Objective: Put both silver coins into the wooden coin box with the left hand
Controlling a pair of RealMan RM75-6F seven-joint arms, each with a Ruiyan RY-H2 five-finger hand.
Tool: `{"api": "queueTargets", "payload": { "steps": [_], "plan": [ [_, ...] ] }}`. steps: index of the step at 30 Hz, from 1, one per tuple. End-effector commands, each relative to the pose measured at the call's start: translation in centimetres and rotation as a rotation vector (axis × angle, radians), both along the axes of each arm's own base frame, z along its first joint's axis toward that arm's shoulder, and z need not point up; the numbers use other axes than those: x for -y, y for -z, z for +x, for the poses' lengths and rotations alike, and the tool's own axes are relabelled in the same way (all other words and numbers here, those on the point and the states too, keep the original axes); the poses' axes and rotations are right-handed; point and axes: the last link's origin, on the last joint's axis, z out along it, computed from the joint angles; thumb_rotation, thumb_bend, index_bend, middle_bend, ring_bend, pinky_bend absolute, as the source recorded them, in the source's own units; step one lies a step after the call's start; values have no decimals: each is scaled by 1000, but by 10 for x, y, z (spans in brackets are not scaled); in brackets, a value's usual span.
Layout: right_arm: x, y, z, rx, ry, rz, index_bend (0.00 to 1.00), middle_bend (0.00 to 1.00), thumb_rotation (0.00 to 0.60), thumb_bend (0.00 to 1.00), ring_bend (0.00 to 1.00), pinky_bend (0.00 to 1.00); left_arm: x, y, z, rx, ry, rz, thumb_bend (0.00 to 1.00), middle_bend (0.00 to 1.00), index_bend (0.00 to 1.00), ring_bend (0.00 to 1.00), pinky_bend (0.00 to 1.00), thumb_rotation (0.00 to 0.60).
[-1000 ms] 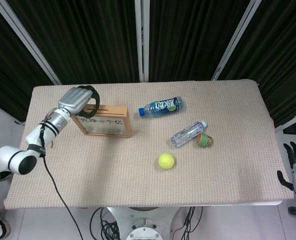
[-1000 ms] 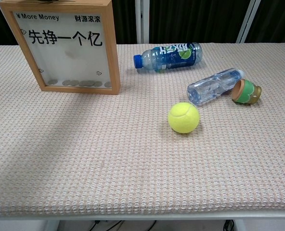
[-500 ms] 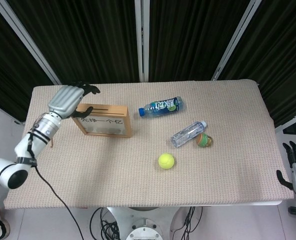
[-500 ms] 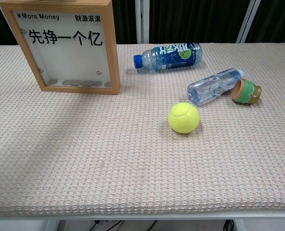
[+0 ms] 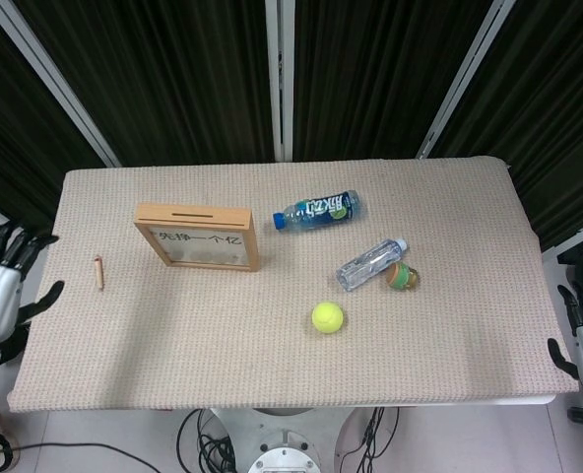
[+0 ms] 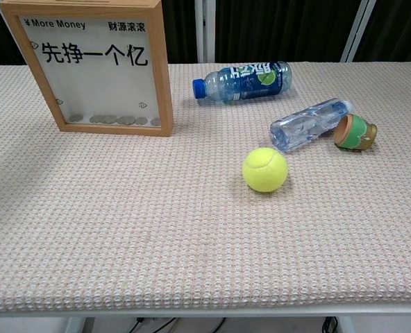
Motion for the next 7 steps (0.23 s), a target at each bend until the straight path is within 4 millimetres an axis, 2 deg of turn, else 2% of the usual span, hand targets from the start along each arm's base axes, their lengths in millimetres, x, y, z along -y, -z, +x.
{"api": "queueTargets", "payload": {
  "steps": [1, 4, 7],
  "plan": [
    [0, 6, 2, -17, -8, 15, 0, 0, 600, 327, 0, 0, 40, 22, -52, 3, -151, -62, 229, 135, 197, 30, 142, 600],
    [1, 12, 6, -20, -17, 26, 0, 0, 600, 327, 0, 0, 43, 25, -69, 10, -209, -93, 228, 80, 155, 2, 97, 600],
    [1, 15, 8, -28, -25, 33, 0, 0, 600, 327, 0, 0, 43, 27, -73, 21, -200, -99, 228, 59, 139, 0, 69, 600]
  ]
}}
